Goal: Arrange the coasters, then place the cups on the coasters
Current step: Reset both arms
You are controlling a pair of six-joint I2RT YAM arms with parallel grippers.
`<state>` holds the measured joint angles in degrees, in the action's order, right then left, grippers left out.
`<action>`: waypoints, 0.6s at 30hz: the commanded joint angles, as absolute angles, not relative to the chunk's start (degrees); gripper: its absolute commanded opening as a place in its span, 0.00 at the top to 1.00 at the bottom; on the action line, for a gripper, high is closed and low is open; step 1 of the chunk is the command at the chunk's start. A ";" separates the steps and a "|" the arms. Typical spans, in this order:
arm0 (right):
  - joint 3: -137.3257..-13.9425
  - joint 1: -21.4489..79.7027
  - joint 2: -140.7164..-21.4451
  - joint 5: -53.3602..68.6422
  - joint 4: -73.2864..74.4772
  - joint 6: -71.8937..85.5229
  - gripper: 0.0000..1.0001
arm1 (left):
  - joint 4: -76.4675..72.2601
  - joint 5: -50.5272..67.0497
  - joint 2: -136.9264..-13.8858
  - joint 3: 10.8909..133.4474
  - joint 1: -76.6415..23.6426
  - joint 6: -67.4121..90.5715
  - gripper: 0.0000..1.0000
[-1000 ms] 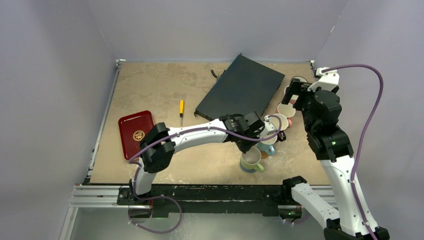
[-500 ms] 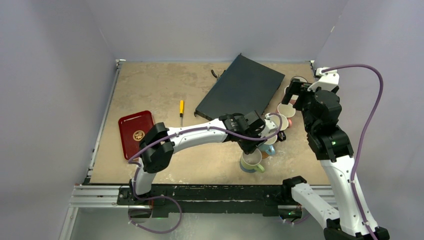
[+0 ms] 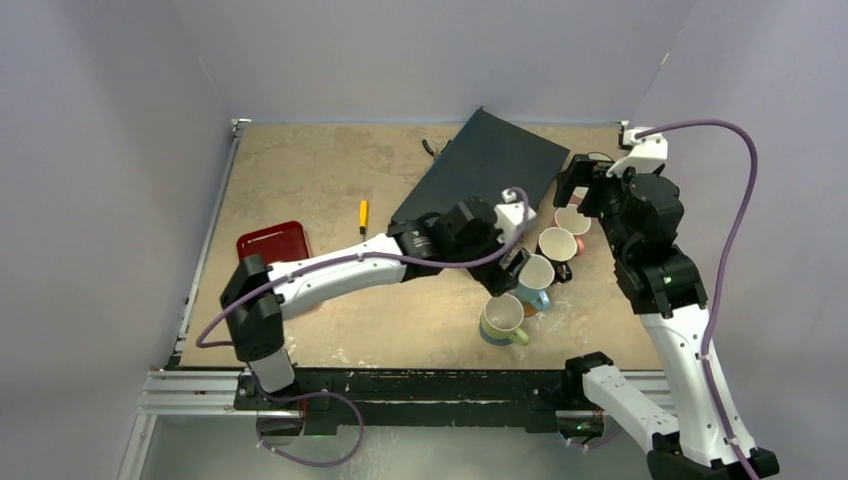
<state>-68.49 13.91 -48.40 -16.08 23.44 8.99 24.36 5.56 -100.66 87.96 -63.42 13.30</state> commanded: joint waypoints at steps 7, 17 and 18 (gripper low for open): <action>-71.92 13.85 -53.38 -7.51 19.53 13.07 0.02 | 11.47 1.67 -82.60 68.86 -45.11 24.59 0.18; -72.06 13.80 -54.24 -14.24 18.04 9.64 0.02 | 18.24 0.19 -68.21 63.20 -15.77 25.81 0.15; -71.96 13.80 -53.74 -14.99 17.81 9.29 0.02 | 18.17 -1.60 -66.45 62.82 -13.06 25.46 0.14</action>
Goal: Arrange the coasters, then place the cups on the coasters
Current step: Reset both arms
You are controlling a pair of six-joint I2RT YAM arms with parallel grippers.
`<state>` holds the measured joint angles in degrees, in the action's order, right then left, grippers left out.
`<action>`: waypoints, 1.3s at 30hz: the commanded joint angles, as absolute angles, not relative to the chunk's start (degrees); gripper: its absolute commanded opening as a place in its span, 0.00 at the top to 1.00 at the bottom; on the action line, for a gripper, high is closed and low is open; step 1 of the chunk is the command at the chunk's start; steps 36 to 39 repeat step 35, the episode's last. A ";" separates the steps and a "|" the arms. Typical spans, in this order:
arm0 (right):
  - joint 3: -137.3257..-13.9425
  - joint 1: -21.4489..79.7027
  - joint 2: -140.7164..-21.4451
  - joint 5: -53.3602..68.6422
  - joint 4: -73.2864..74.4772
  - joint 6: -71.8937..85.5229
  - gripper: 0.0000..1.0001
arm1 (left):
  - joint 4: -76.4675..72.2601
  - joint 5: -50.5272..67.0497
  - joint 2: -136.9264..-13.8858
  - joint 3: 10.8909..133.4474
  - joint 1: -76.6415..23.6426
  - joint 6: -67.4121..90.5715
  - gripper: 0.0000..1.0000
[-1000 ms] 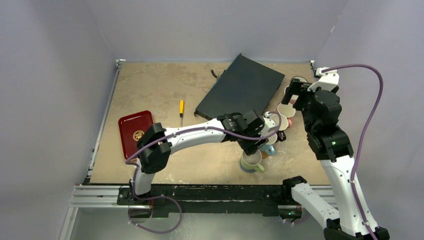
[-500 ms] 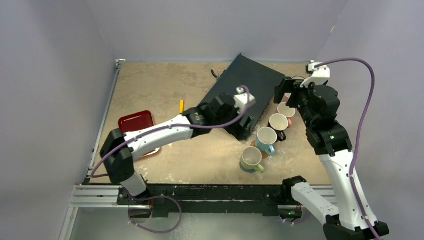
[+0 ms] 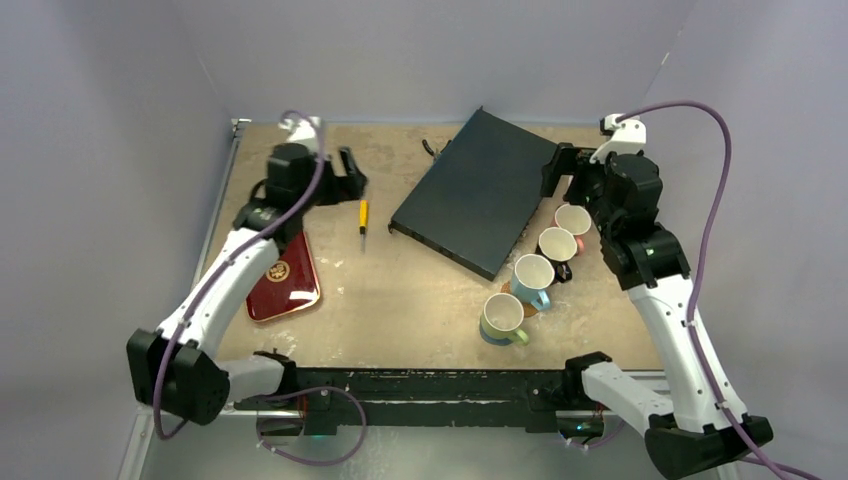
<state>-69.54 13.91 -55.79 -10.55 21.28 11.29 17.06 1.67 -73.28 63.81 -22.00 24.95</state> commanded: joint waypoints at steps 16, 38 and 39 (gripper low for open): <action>-50.57 13.80 -34.01 -17.05 -3.75 4.14 0.02 | 4.53 -30.50 -38.45 45.35 -9.51 12.39 0.12; -48.17 13.80 -31.64 -15.98 -5.98 1.96 0.02 | 1.85 -28.65 -35.29 41.01 -9.52 9.69 0.11; -48.17 13.80 -31.64 -15.98 -5.98 1.96 0.02 | 1.85 -28.65 -35.29 41.01 -9.52 9.69 0.11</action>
